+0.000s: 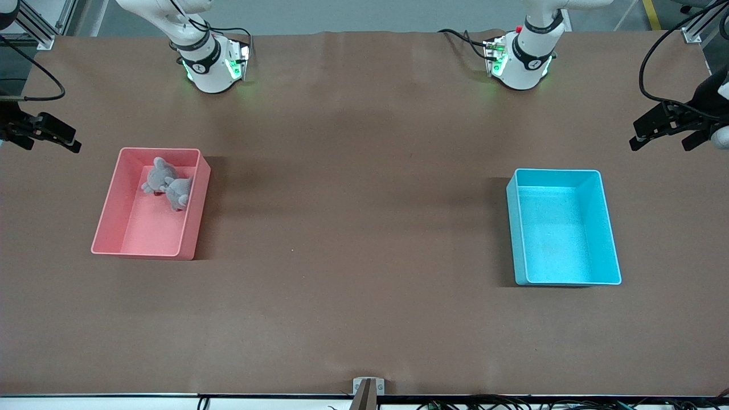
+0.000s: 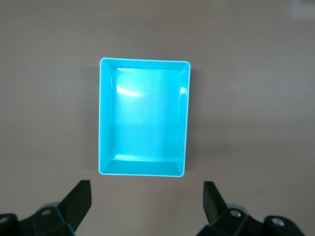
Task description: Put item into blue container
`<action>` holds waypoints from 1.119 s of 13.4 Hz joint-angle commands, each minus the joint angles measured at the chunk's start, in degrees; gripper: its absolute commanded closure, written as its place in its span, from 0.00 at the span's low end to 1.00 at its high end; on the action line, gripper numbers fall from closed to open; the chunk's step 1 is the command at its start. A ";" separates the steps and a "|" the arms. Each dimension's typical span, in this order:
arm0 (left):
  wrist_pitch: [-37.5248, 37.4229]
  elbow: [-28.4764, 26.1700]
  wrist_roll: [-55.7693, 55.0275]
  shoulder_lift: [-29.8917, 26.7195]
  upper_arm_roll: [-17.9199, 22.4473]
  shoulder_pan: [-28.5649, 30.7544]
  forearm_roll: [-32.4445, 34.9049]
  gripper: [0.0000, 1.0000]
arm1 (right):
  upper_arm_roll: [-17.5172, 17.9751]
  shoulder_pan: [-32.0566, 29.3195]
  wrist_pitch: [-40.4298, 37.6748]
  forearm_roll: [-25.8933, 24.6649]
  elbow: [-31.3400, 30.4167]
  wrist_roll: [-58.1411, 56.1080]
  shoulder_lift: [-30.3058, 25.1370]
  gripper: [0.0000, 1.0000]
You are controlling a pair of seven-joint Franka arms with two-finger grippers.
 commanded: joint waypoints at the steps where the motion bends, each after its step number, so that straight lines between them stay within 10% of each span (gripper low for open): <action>1: -0.77 0.47 0.69 -0.36 -0.04 0.51 -0.13 0.00 | 0.25 -0.24 -0.19 -0.75 0.37 -1.39 0.18 0.00; 15: -0.59 0.64 0.87 -0.01 0.05 1.47 -0.22 0.00 | 0.17 -0.33 -2.12 0.12 0.10 -4.65 -0.17 0.00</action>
